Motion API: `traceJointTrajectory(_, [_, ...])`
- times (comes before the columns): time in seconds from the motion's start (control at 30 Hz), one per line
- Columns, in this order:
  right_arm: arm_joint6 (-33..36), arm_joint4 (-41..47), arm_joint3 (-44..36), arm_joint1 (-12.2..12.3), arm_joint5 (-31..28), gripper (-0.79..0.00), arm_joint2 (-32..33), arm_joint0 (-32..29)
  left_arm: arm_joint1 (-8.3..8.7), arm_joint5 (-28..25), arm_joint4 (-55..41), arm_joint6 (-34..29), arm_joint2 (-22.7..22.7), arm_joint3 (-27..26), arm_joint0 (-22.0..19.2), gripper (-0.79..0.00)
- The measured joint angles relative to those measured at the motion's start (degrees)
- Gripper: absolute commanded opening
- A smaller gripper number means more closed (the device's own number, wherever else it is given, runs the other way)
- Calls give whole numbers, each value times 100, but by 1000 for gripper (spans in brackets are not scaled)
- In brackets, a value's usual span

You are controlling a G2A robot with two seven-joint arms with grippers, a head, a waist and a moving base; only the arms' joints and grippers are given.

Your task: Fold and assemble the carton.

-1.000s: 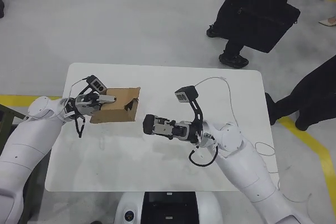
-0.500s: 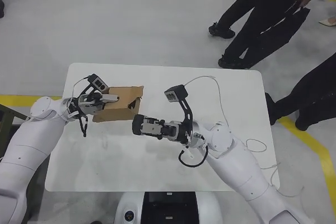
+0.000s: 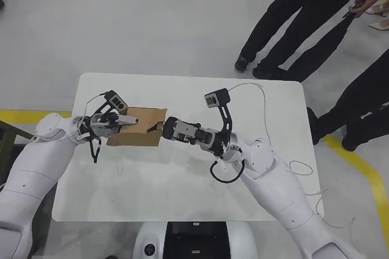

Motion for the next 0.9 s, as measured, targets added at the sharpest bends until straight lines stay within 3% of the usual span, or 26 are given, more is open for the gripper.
traceJointTrajectory(0.53, [34, 584, 116, -51, 298, 0, -29, -57, -24, 21, 145, 1, -174, -232, 200, -785])
traceJointTrajectory(0.9, [546, 1291, 341, -114, 764, 0, -162, 58, -38, 27, 234, 1, -270, -287, 248, -785])
